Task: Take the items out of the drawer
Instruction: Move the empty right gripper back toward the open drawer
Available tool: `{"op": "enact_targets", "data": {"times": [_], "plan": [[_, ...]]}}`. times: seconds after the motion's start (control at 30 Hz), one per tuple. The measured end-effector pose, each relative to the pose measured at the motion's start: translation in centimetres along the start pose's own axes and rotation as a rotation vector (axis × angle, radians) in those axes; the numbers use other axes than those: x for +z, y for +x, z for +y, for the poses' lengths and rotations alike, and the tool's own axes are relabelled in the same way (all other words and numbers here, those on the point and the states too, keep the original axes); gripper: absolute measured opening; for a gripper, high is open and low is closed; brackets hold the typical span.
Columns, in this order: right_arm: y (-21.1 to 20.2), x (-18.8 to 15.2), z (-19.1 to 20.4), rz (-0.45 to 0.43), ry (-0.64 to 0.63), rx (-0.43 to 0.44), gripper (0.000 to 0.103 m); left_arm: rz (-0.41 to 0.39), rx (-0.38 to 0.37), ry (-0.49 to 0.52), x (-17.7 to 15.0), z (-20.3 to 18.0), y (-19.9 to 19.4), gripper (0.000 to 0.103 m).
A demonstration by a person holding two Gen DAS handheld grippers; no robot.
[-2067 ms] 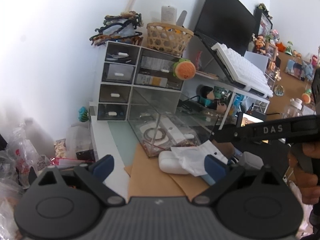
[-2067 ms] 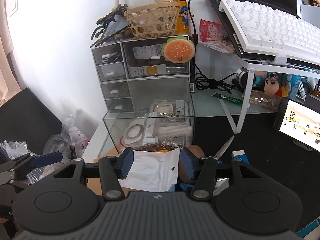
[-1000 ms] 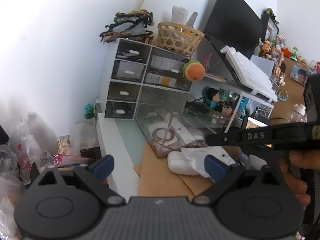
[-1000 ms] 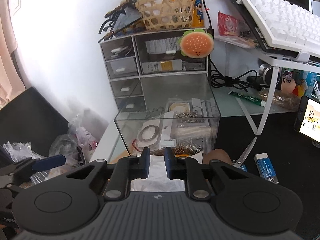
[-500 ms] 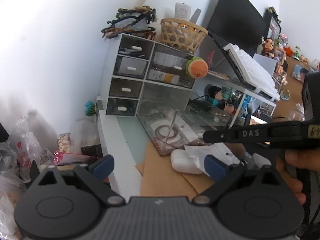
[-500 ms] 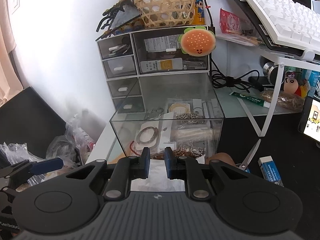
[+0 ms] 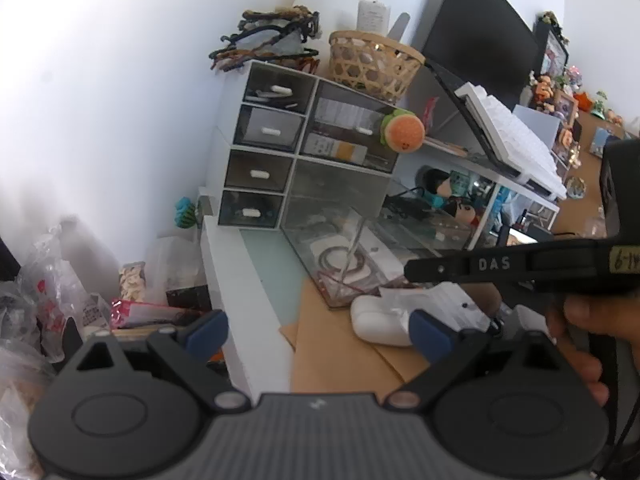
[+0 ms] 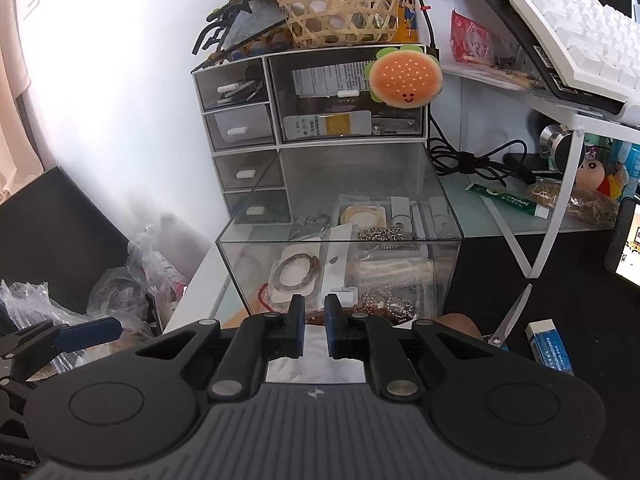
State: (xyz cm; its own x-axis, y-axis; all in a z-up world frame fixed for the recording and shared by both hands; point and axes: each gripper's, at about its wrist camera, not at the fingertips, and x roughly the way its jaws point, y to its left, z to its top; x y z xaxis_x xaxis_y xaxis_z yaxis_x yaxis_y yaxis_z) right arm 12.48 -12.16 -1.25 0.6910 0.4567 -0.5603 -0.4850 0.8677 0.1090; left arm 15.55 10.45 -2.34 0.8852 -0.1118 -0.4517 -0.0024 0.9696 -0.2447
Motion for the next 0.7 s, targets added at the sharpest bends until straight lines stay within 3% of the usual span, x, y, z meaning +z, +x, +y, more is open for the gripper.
{"op": "enact_targets", "data": {"times": [0.7], "plan": [[1.2, 0.0, 0.5, 0.005, -0.011, 0.009, 0.005, 0.015, 0.006, -0.013, -0.1, 0.5, 0.9, 0.098]]}}
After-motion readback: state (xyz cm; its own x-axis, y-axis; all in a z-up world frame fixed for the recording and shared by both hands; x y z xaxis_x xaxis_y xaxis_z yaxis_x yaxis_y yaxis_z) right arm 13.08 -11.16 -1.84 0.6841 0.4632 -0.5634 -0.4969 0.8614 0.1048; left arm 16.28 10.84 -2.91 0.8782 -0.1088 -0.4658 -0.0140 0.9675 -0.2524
